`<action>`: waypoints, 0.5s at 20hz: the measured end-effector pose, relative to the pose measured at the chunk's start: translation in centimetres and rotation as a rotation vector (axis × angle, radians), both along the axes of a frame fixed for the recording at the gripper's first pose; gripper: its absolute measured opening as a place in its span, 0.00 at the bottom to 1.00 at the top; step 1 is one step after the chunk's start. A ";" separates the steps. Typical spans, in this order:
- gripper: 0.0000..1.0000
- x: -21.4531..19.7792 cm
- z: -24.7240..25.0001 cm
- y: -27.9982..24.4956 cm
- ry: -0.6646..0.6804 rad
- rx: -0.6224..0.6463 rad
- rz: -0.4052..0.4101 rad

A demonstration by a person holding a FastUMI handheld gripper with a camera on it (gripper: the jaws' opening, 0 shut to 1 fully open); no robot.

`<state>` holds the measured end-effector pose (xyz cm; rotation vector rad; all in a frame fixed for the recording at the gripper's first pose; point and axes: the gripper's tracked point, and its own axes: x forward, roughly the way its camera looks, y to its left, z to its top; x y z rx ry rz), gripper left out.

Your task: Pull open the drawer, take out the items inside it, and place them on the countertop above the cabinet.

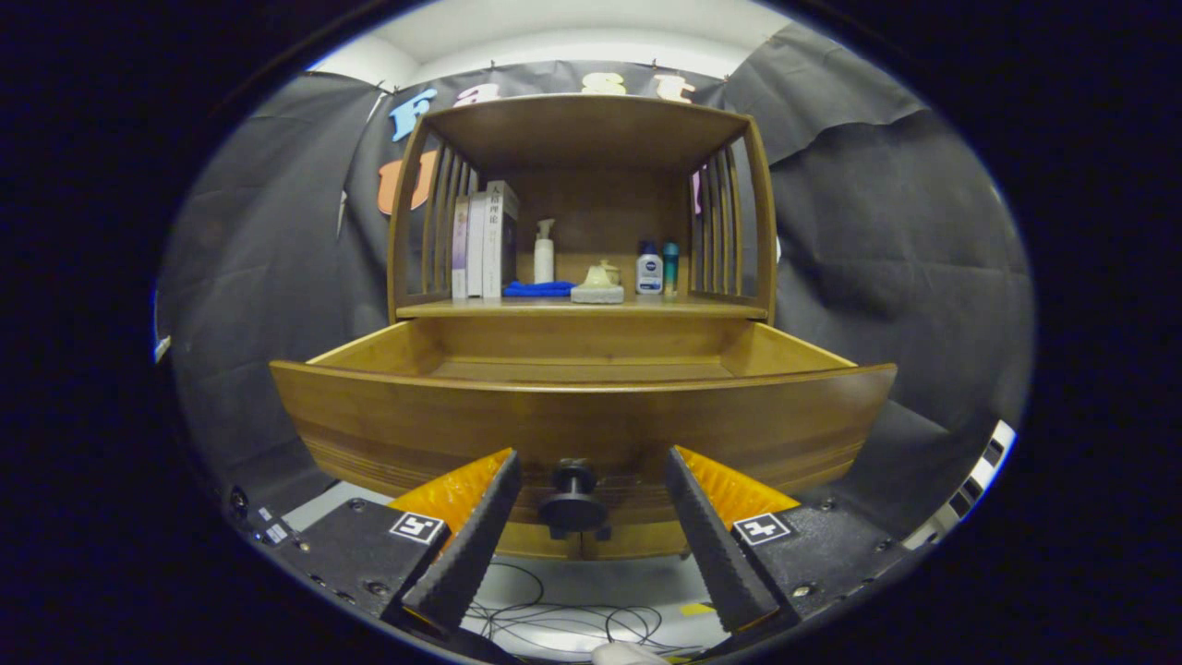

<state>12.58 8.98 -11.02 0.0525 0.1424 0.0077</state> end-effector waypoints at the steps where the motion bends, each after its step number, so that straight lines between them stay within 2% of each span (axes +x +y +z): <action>1: 0.99 0.4 -0.2 0.1 0.004 0.000 0.000; 5: 0.99 1.4 -1.2 -0.1 0.028 0.008 -0.012; 7: 0.98 1.4 -1.2 0.4 0.025 0.028 0.007; 10: 0.98 1.5 -1.4 0.3 0.007 0.003 0.003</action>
